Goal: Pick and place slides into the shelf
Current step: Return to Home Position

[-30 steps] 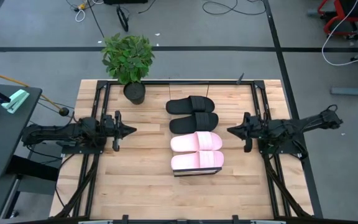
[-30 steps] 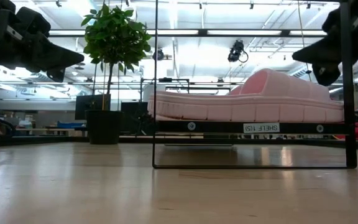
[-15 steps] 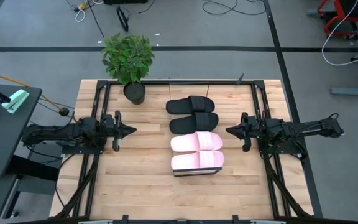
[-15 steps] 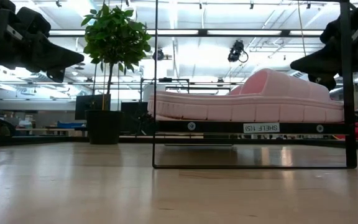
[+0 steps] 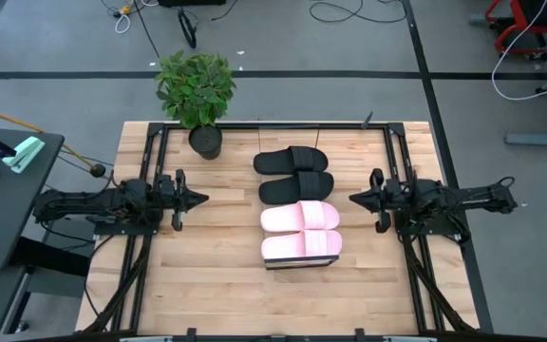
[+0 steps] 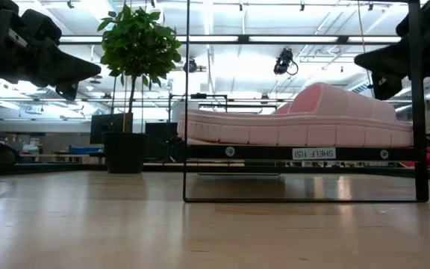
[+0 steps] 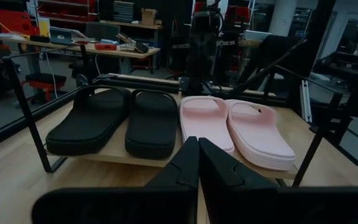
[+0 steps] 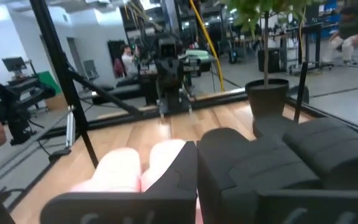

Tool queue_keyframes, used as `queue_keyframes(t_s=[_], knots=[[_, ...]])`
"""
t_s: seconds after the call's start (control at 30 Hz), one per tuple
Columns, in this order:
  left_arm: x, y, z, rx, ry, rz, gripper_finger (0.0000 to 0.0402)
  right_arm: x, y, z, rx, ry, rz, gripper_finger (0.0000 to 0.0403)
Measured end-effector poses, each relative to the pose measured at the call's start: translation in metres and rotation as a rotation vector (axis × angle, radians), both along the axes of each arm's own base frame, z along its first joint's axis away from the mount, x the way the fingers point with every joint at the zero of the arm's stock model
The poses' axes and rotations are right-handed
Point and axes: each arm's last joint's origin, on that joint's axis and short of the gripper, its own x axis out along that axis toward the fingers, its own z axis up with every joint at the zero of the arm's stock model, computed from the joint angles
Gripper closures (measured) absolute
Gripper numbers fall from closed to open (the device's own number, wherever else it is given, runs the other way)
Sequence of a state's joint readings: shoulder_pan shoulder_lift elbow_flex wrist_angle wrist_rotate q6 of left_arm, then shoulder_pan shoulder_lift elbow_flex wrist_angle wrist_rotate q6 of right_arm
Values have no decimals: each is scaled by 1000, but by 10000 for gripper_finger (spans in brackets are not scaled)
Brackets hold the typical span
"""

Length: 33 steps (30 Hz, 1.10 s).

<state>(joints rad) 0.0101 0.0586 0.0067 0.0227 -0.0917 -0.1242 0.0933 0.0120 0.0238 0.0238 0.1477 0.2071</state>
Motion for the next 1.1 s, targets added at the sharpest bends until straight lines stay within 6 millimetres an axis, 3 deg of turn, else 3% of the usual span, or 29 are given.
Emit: queue_keyframes(t_s=[0.47, 0.9, 1.1], knots=[[0, 0, 0, 9, 2, 0, 390, -1, -9, 0, -68, 19, -92, 403], [0, 0, 0, 26, -1, 0, 397, -1, -13, -3, -53, 39, -29, 403], [0, 0, 1, 28, -4, 0, 381, -1, -13, -3, -54, 39, -27, 401]])
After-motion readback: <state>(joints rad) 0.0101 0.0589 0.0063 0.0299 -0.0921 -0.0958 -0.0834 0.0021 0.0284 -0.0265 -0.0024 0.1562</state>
